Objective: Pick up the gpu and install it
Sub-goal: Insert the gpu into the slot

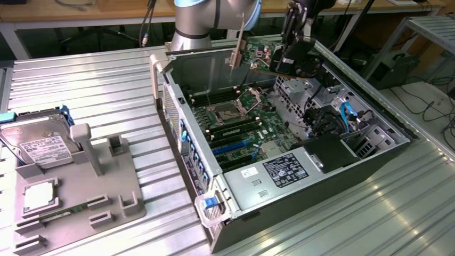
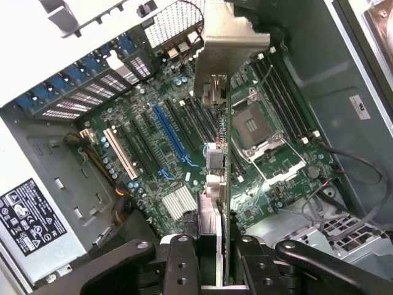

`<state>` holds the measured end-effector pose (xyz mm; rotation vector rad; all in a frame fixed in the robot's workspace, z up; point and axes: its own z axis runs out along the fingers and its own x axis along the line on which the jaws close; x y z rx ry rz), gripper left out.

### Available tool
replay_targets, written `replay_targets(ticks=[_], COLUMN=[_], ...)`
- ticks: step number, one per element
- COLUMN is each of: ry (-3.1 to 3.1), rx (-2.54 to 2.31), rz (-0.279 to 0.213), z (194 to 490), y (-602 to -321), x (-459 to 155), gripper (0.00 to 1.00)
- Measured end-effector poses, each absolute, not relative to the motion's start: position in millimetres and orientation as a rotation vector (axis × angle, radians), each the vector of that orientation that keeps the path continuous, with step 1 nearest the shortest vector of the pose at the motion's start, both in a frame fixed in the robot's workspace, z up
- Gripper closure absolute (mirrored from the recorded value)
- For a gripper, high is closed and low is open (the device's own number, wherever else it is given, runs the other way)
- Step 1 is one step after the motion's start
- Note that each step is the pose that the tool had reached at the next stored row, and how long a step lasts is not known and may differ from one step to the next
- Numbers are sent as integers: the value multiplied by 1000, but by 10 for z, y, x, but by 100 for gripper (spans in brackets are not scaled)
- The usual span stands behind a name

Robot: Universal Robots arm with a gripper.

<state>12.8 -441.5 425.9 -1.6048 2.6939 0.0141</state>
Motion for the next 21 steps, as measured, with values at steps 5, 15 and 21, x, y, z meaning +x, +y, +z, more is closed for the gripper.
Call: replay_targets(ticks=[5, 15, 21], ry=[2647, 2521, 2439], rx=[-1682, -1865, -1972], rz=[15, 17, 17], z=[4259, 4259, 4259], y=[-4415, -4415, -4415], x=[128, 127, 127], gripper=[72, 72, 72])
